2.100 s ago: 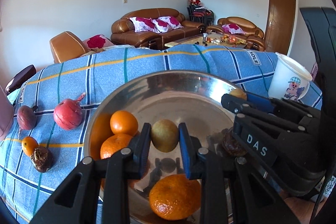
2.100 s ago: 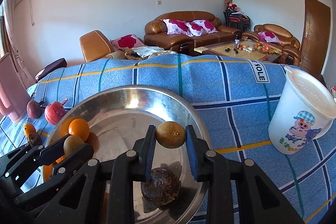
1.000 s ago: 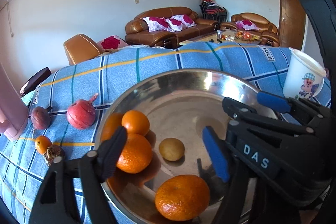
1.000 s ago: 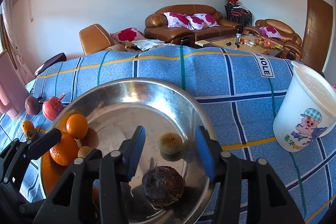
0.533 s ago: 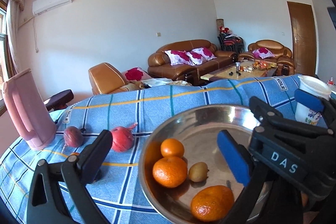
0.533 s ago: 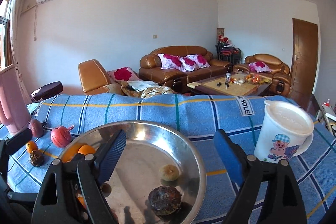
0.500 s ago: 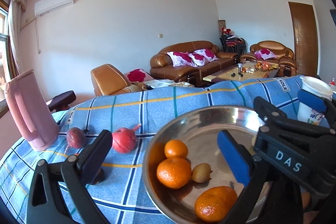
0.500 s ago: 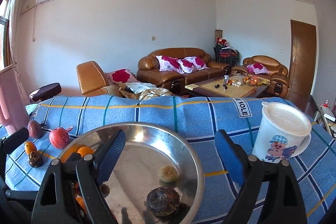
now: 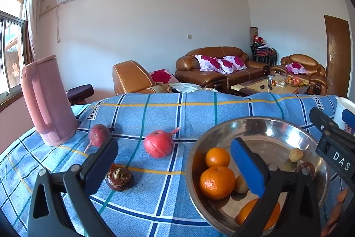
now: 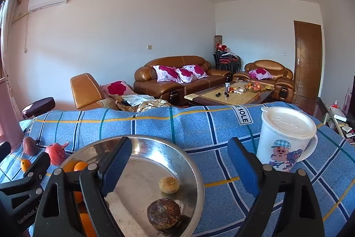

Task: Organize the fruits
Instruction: 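Withdraw both open tools from the bowl, then move both tools toward the dark brown fruit and the orange on the cloth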

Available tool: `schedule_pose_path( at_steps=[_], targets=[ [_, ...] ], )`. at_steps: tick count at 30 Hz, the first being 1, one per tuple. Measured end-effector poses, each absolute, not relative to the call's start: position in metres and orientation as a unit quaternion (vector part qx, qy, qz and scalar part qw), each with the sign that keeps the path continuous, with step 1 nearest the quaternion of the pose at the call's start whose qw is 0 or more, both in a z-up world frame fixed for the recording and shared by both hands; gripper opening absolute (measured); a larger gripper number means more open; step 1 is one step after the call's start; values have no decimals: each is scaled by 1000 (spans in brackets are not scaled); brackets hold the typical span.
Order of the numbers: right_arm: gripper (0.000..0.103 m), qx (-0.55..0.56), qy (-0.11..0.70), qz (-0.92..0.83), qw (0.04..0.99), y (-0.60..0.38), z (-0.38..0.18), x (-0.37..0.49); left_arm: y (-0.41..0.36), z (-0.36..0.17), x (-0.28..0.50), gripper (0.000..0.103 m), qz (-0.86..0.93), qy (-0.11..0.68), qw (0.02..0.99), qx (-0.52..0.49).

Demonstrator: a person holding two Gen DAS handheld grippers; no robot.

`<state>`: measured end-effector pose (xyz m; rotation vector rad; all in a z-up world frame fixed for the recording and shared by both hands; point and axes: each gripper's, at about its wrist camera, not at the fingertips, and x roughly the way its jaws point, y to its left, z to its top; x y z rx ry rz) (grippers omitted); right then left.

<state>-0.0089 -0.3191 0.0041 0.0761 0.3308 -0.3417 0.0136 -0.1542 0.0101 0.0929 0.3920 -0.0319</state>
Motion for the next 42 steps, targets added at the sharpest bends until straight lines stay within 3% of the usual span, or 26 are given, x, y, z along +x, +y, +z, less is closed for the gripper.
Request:
schedule_pose_path(
  at_steps=[21,42],
  targets=[
    [89,18,171,-214,962,-295,5,-23,-143,10,-11,103,-40,175,982,59],
    [89,29,198,-230,953,-245,2,-28,-85,10,-22,103,-21,169,983,65]
  ],
)
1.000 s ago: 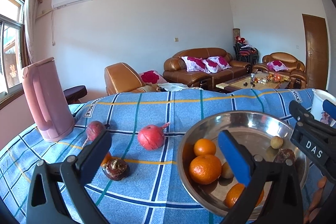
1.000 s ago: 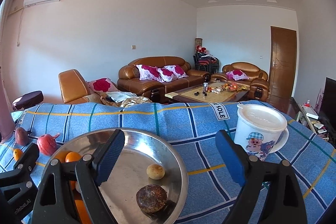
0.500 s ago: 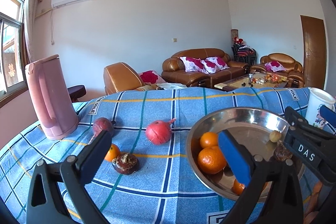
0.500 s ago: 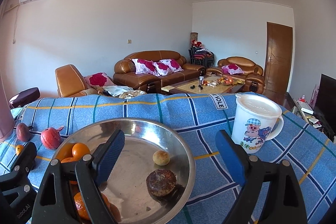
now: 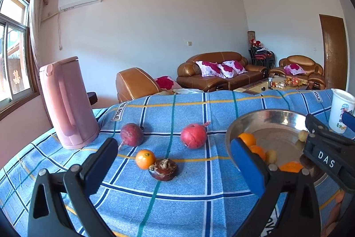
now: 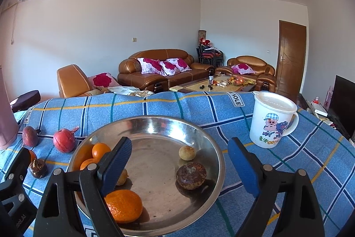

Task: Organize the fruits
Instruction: 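Move both tools toward the dark brown fruit and the orange on the cloth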

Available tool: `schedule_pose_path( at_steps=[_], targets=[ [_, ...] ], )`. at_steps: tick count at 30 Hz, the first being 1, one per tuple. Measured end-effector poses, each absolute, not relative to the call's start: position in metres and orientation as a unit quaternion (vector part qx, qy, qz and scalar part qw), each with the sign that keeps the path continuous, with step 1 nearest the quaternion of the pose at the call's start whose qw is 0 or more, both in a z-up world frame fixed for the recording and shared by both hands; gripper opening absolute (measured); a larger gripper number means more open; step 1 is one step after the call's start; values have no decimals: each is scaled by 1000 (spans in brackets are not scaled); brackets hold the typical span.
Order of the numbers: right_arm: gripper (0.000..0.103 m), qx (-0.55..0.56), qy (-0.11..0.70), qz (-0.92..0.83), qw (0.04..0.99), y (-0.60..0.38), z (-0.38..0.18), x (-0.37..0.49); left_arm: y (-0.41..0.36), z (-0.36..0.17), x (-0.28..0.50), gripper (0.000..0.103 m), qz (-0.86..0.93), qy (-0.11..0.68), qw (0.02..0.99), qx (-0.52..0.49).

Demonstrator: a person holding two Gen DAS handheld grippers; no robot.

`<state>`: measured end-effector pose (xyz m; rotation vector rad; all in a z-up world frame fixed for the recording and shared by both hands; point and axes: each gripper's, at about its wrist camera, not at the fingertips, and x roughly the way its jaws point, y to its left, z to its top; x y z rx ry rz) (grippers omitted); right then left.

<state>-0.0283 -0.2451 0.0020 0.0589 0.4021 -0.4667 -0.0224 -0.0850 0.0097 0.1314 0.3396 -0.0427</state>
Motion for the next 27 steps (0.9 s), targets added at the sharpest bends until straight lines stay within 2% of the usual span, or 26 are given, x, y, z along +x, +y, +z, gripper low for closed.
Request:
schedule_pose_path(
  at_steps=[27],
  targets=[
    [89,-3,211,-156,965,-136,2,3,59,1,30,103,74,212,972,67]
  ],
)
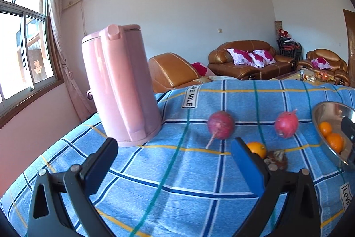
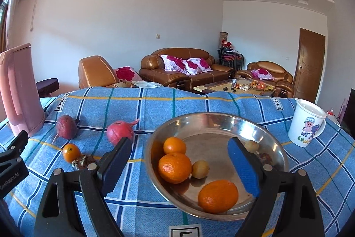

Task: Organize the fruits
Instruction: 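Move both tools toward the dark brown fruit and the orange on the cloth, then grasp the dark brown fruit with the right tool while the left tool grasps the orange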

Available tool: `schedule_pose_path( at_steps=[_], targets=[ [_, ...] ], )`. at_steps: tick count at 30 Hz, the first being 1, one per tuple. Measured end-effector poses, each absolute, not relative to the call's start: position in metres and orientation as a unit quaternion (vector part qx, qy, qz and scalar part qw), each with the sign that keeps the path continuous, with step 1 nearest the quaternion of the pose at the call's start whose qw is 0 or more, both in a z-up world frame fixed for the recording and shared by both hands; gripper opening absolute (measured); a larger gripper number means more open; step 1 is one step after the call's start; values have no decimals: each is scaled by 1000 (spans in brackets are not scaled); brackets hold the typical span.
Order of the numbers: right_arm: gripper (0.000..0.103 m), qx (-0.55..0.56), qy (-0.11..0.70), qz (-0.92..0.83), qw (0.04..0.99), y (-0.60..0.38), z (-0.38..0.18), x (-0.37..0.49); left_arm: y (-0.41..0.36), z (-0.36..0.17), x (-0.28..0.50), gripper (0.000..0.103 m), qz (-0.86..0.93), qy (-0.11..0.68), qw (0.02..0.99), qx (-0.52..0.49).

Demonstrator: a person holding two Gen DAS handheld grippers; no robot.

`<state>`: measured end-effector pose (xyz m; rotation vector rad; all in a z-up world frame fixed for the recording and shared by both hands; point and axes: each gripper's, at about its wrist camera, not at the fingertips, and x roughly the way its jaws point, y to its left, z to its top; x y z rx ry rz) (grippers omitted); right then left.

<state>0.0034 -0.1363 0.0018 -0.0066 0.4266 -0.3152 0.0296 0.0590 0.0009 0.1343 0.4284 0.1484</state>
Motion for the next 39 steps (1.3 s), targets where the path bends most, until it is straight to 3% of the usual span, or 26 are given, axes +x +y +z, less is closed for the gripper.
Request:
schedule_pose_path(
  at_steps=[10,15,22,24,30,39],
  targets=[
    [89,-59,273,-27,960,-75,-12,39,97,-12,57,103,98,272,957,40],
    [65,-68,359,50,929,-60,-34,72,98,-17,64,103,91,290,952,39],
    [57,-46,432,88,897,-56,-58,102,91,-17,66,103,72,292,952,57],
    [51,-43,430,89,897,-56,-56,100,89,-18,67,103,70,295,951,61],
    [50,-34,422,88,902,-60,-52,90,89,-17,69,103,54,296,952,59],
    [50,-10,256,38,966,-83,-9,23,70,-11,54,103,-23,262,963,63]
  ],
)
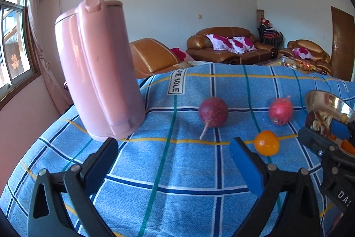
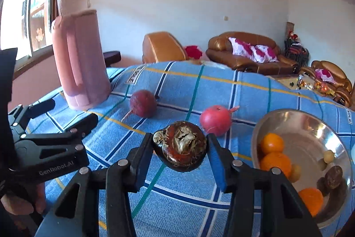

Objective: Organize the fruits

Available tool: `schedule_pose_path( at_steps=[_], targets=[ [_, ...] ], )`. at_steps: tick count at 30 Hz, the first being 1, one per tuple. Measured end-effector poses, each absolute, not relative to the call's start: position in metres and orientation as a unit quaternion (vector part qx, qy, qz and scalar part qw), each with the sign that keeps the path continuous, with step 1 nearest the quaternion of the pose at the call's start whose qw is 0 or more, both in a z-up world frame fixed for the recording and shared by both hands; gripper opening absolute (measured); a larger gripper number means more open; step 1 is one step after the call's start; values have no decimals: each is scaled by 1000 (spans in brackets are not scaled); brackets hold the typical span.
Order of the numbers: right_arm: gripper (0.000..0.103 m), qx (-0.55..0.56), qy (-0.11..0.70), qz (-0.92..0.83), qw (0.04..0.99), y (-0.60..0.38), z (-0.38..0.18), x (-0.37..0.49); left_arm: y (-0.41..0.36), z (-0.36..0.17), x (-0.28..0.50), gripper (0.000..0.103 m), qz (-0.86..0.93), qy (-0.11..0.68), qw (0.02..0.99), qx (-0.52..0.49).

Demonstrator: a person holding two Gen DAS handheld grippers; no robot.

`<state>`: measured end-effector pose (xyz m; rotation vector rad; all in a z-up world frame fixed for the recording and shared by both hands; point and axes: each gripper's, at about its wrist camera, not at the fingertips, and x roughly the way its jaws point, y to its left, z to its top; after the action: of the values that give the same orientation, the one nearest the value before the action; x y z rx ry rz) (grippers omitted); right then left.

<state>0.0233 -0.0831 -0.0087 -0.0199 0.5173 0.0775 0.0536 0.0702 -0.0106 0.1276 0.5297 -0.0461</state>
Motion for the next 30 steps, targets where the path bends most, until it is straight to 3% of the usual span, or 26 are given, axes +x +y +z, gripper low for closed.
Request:
schedule_pose_path(
  at_steps=[9,11,13,18,21,24,27,30],
  targets=[
    [50,20,212,-13,977,-126,6,0,17,-19,67,102,-126,315,938,64],
    [50,26,208,-23,977,-136,8,-1,-1,-25,75,95,-126,331,932,76],
    [50,32,207,-28,977,-146,9,-2,-17,-28,84,79,-135,347,925,77],
    [51,46,214,-34,975,-163,8,3,-49,-31,97,78,-141,357,920,82],
    [51,52,219,-31,974,-167,8,6,-59,-38,105,64,-142,380,909,99],
    [51,61,224,-25,972,-168,7,9,-58,-43,111,63,-138,397,902,94],
    [50,58,224,-25,973,-166,6,10,-53,-47,116,46,-135,416,896,78],
    [50,55,222,-28,973,-167,6,10,-45,-49,116,43,-143,424,892,58]
  ],
)
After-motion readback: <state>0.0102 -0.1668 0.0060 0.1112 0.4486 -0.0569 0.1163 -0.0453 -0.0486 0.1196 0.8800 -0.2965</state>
